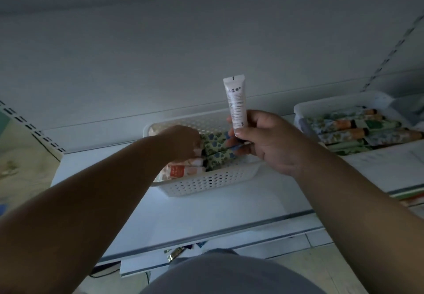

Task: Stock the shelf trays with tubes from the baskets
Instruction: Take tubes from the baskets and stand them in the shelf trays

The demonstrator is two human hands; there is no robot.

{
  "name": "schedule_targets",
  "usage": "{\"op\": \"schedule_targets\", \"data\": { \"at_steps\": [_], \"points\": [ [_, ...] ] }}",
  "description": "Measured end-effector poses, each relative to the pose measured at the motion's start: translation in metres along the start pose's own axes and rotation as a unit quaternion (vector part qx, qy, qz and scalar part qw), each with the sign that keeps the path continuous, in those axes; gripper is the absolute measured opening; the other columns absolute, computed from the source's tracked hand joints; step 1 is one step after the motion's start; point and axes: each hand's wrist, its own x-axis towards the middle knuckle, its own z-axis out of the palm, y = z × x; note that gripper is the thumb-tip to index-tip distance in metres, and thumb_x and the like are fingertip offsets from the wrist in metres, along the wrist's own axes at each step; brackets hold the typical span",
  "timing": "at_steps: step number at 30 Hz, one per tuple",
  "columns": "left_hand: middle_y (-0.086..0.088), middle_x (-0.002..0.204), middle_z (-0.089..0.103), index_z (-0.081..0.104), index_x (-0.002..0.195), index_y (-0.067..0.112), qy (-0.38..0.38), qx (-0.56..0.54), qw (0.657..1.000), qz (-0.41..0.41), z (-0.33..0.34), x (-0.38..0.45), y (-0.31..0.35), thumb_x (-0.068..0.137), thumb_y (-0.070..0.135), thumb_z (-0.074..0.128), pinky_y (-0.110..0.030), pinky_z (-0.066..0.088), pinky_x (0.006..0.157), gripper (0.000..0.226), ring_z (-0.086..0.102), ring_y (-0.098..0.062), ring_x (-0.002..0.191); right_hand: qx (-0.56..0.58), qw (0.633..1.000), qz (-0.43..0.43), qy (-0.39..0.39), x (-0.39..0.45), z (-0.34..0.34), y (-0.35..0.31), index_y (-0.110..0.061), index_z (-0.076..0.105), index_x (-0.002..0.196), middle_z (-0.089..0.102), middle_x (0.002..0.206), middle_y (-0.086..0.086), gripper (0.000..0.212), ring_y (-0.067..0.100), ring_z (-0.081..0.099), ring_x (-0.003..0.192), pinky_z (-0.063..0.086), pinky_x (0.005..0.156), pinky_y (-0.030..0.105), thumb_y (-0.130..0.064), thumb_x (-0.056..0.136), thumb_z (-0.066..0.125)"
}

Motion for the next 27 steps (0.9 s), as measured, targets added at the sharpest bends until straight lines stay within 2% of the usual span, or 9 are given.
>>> {"op": "schedule_targets", "data": {
  "at_steps": [2, 4, 7, 11, 15, 20, 22, 24, 27],
  "points": [
    [0.008, 0.104, 0.058, 0.058, 0.124, 0.027, 0.008, -0.012, 1.0, 0.003, -0.001, -0.001, 0.0, 0.093, 0.028, 0.057, -0.018, 0.039, 0.059, 0.03, 0.056, -0.011, 0.087, -0.004, 1.0, -0.002, 0.006, 0.002, 0.0, 0.0, -0.012, 0.06, 0.105, 0.066, 0.082, 0.005, 0.023, 0.023, 0.069, 0.079, 0.054, 0.069, 0.037, 0.005, 0.091, 0.051],
    [0.004, 0.112, 0.06, 0.057, 0.124, 0.028, 0.021, -0.01, 1.0, -0.003, -0.003, -0.005, 0.001, 0.092, 0.031, 0.058, -0.023, 0.045, 0.068, 0.033, 0.057, -0.014, 0.093, -0.017, 1.0, -0.007, 0.012, 0.004, 0.0, -0.001, -0.012, 0.058, 0.105, 0.065, 0.083, 0.007, 0.025, 0.023, 0.067, 0.074, 0.052, 0.065, 0.037, 0.006, 0.091, 0.05],
    [0.001, 0.113, 0.062, 0.06, 0.121, 0.025, 0.109, 0.003, 0.994, 0.018, -0.01, -0.022, 0.01, 0.094, 0.034, 0.052, -0.029, 0.048, 0.081, 0.029, 0.057, -0.017, 0.101, -0.04, 0.999, -0.019, 0.023, 0.002, -0.003, -0.002, -0.013, 0.057, 0.105, 0.064, 0.081, 0.007, 0.021, 0.018, 0.062, 0.065, 0.047, 0.055, 0.031, 0.001, 0.091, 0.053],
    [0.006, 0.099, 0.059, 0.065, 0.107, 0.026, 0.24, -0.101, 0.965, 0.039, -0.024, -0.054, 0.039, 0.091, 0.031, 0.055, -0.016, 0.038, 0.062, 0.019, 0.054, -0.011, 0.088, -0.054, 0.996, -0.042, 0.048, -0.012, -0.013, -0.005, -0.012, 0.057, 0.098, 0.061, 0.076, 0.006, 0.004, 0.018, 0.06, 0.065, 0.046, 0.055, 0.03, -0.015, 0.095, 0.056],
    [0.014, 0.096, 0.054, 0.061, 0.106, 0.026, 0.319, -0.171, 0.93, 0.067, -0.035, -0.072, 0.073, 0.087, 0.026, 0.064, -0.005, 0.032, 0.061, 0.019, 0.051, -0.003, 0.083, -0.088, 0.989, -0.082, 0.088, -0.032, -0.032, -0.015, -0.014, 0.059, 0.09, 0.063, 0.07, 0.004, 0.005, 0.016, 0.061, 0.065, 0.049, 0.06, 0.032, -0.015, 0.095, 0.056],
    [0.021, 0.089, 0.053, 0.051, 0.108, 0.037, 0.335, -0.285, 0.897, 0.047, -0.035, -0.088, 0.128, 0.084, 0.028, 0.064, -0.002, 0.035, 0.061, 0.029, 0.054, 0.004, 0.08, -0.057, 0.984, -0.123, 0.114, -0.066, -0.06, -0.024, -0.01, 0.056, 0.086, 0.057, 0.067, 0.01, 0.008, 0.023, 0.055, 0.057, 0.045, 0.055, 0.035, -0.011, 0.094, 0.056],
    [0.019, 0.092, 0.056, 0.044, 0.117, 0.044, 0.305, -0.325, 0.893, 0.059, -0.036, -0.093, 0.159, 0.085, 0.032, 0.064, -0.004, 0.039, 0.065, 0.04, 0.056, 0.003, 0.082, -0.064, 0.981, -0.126, 0.132, -0.086, -0.084, -0.027, -0.007, 0.058, 0.091, 0.053, 0.068, 0.012, 0.016, 0.022, 0.048, 0.052, 0.04, 0.052, 0.034, -0.022, 0.096, 0.055],
    [0.018, 0.095, 0.057, 0.04, 0.122, 0.05, 0.276, -0.338, 0.896, 0.082, -0.038, -0.093, 0.198, 0.085, 0.036, 0.066, -0.01, 0.045, 0.069, 0.048, 0.057, 0.002, 0.081, 0.0, 0.985, -0.105, 0.139, -0.108, -0.117, -0.029, -0.008, 0.063, 0.09, 0.051, 0.066, 0.012, 0.039, 0.02, 0.044, 0.049, 0.036, 0.049, 0.031, -0.043, 0.097, 0.047],
    [0.02, 0.095, 0.059, 0.045, 0.104, 0.053, 0.263, -0.374, 0.883, 0.109, -0.037, -0.077, 0.264, 0.08, 0.035, 0.072, -0.014, 0.048, 0.061, 0.04, 0.059, 0.001, 0.073, 0.068, 0.982, -0.071, 0.162, -0.146, -0.175, -0.032, -0.008, 0.064, 0.091, 0.052, 0.068, 0.01, 0.051, 0.021, 0.044, 0.051, 0.036, 0.048, 0.031, -0.048, 0.101, 0.033]
  ]
}}
